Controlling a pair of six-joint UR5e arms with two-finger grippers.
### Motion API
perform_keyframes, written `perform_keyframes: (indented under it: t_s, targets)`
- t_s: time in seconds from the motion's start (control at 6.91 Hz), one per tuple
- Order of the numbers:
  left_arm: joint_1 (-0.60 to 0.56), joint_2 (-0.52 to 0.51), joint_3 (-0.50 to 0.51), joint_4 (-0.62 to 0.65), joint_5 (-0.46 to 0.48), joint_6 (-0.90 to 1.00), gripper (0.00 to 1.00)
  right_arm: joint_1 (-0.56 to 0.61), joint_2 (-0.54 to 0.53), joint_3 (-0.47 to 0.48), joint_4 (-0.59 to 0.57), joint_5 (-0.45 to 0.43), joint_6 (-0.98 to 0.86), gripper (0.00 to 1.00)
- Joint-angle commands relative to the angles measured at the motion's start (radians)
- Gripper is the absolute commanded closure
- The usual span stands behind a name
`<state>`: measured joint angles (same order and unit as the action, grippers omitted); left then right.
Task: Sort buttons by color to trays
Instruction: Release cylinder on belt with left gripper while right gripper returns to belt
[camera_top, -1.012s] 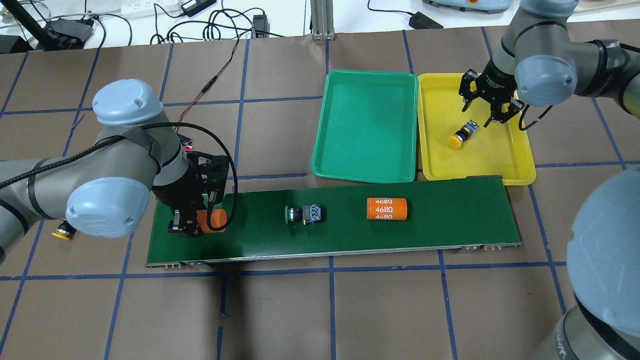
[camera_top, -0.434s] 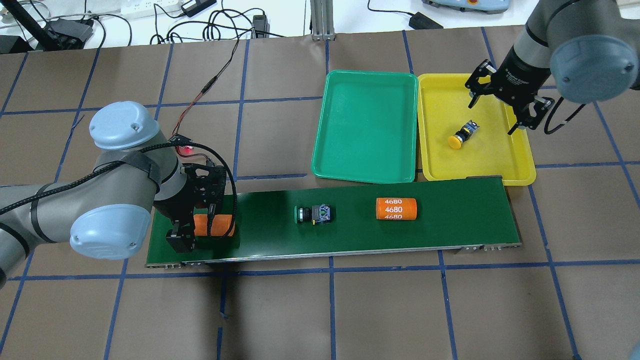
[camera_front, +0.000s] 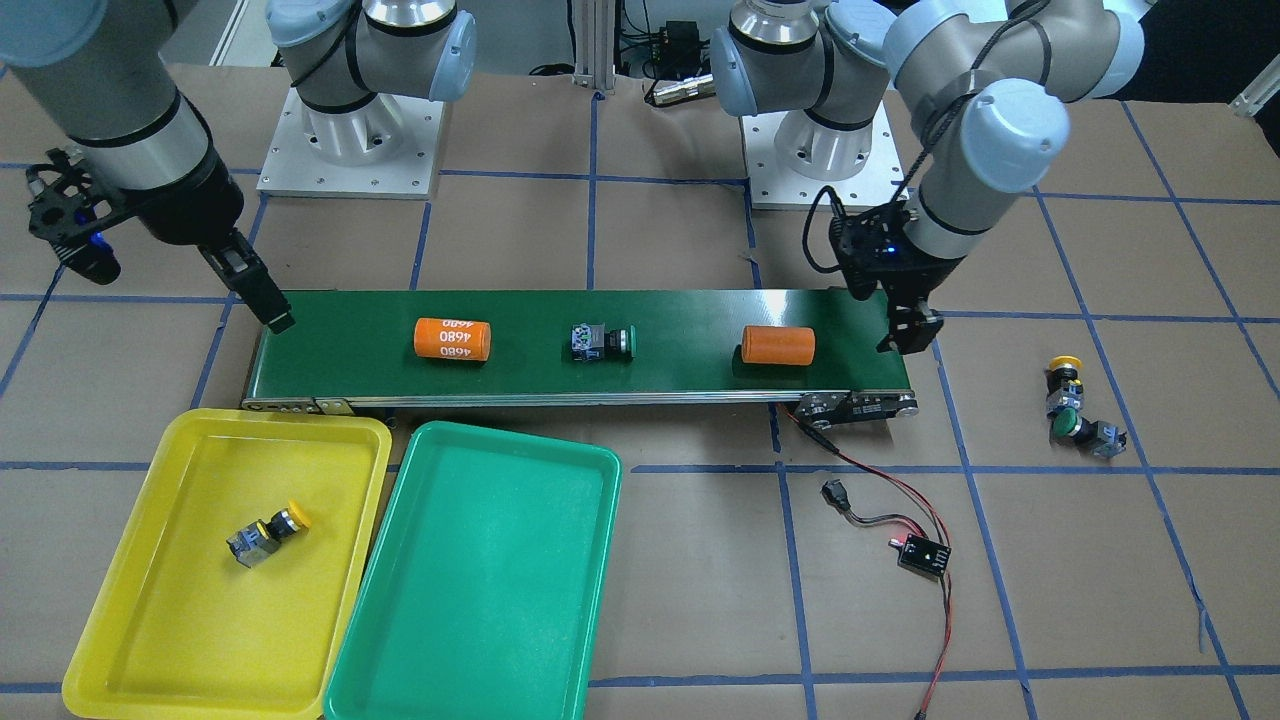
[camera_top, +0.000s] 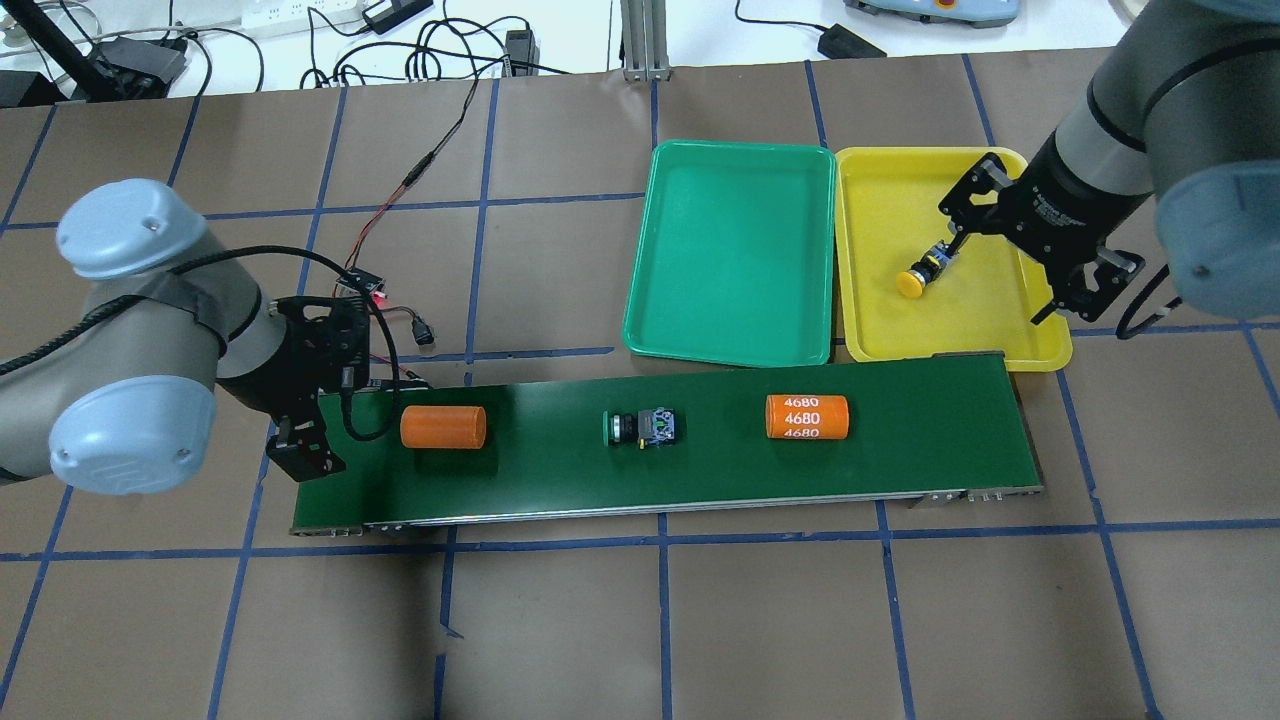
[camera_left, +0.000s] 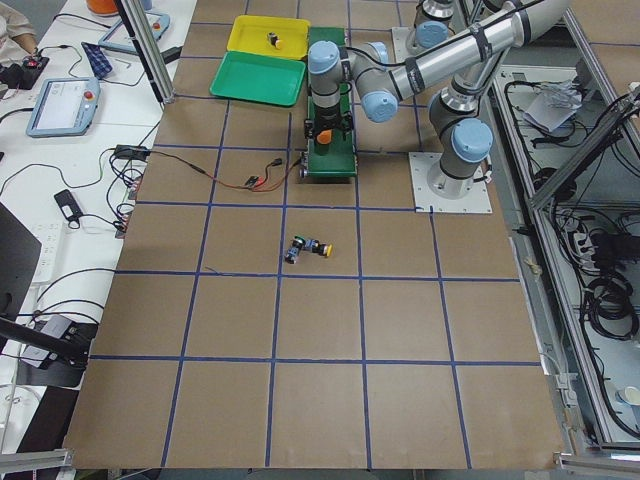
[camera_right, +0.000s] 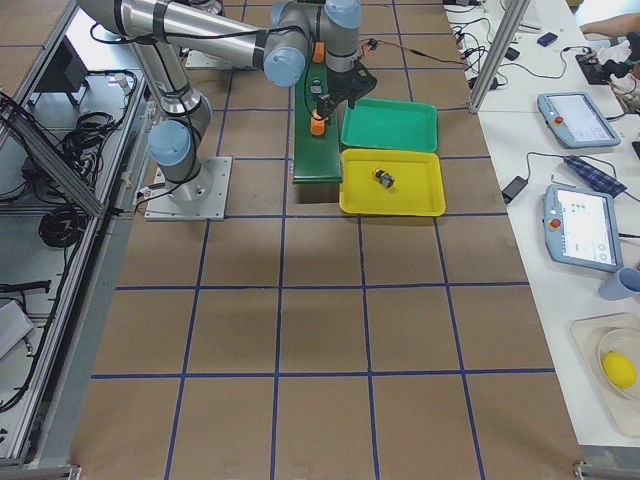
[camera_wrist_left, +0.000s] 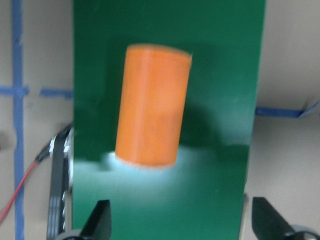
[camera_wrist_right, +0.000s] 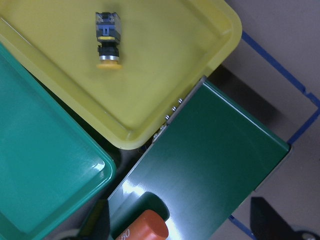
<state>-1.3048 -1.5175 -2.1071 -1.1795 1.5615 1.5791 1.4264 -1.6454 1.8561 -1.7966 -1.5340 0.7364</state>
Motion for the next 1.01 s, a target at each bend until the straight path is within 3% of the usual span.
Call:
perform_keyframes:
  t_s: [0.0,0.43,0.87]
  targets:
    - [0.184,-0.045,0.062,0.003,-0.02,0.08,0.0,0.043,0.016,0.034,-0.006,0.111,0.093,0.0]
    - [0.359,-0.218,0.12,0.139,-0.015,0.56,0.07,0.137,0.032,0.067,-0.049,0.109,0.292,0.0]
    - [0.387,-0.399,0.263,0.216,0.002,0.949,0.05,0.207,0.039,0.093,-0.081,0.088,0.372,0.0]
